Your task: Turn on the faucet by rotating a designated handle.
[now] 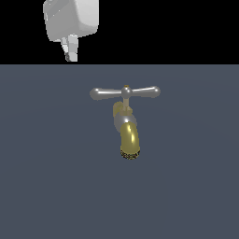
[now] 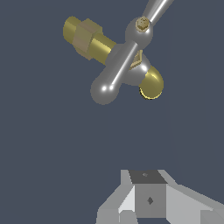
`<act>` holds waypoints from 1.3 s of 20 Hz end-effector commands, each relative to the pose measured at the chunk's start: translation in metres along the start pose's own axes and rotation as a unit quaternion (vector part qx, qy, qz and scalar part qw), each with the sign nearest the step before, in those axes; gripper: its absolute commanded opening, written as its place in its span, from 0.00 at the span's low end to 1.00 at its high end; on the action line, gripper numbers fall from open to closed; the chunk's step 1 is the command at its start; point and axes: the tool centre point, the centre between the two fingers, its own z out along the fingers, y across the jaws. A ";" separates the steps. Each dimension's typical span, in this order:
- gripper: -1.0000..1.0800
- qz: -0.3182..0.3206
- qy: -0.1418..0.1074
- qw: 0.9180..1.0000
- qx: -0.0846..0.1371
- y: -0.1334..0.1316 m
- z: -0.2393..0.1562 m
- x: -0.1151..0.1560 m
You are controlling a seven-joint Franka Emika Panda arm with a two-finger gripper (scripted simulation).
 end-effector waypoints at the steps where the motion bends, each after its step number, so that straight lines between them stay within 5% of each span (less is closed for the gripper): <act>1: 0.00 0.026 0.000 1.000 0.000 -0.010 0.011 0.007; 11: 0.00 0.127 0.002 0.992 -0.001 -0.045 0.052 0.042; 26: 0.00 0.253 0.006 0.967 -0.004 -0.078 0.103 0.098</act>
